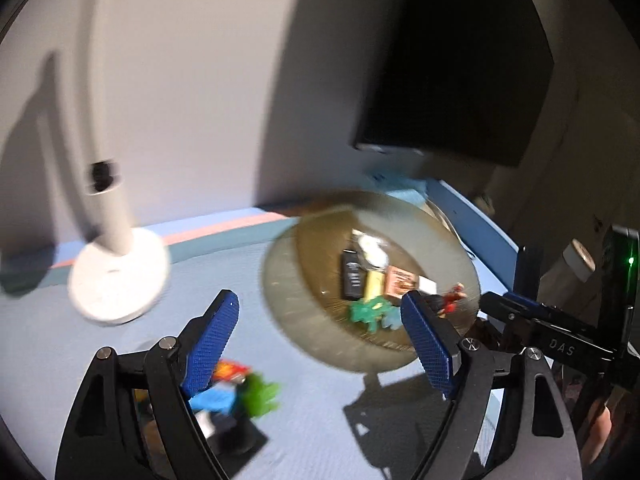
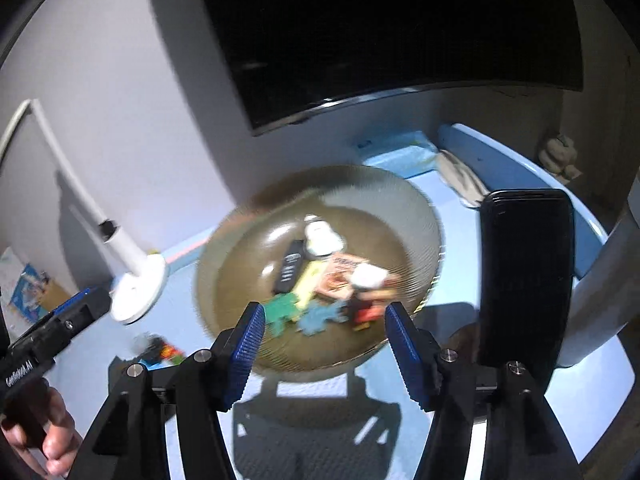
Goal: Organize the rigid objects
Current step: 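Move both open tools back to the remaining objects on the mat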
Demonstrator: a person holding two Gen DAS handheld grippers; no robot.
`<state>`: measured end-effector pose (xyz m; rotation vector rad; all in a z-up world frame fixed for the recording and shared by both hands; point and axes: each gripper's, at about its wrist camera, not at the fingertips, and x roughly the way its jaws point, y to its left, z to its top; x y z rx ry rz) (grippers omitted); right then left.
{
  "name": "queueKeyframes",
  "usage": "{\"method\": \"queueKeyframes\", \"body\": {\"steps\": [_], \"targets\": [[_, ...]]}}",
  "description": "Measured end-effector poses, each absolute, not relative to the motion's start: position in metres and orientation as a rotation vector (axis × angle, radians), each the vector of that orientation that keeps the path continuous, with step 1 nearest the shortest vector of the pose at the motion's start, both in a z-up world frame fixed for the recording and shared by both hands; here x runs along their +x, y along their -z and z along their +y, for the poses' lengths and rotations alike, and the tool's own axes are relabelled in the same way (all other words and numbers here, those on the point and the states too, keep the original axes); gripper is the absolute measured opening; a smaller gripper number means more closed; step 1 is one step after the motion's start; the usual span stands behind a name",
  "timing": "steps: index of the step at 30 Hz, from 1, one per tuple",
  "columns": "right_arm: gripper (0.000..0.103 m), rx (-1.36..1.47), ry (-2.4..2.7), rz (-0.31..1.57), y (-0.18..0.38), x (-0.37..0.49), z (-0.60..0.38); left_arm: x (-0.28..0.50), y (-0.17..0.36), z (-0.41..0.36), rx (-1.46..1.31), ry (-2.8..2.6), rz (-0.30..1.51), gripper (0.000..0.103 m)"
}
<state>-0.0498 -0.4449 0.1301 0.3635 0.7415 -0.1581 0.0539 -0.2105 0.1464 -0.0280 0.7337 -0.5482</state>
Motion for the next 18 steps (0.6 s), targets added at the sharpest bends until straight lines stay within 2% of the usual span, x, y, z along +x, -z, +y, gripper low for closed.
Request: {"method": "queueKeyframes", "body": {"steps": [9,18], "targets": [[0.062,0.276,-0.025,0.702,-0.146,-0.056,-0.367,0.014,-0.155,-0.071,-0.147,0.313,0.684,0.082],[0.062,0.319,-0.169,0.793,-0.075,-0.037,-0.305,-0.002,-0.08,-0.005,-0.121,0.105,0.793,0.082]]}}
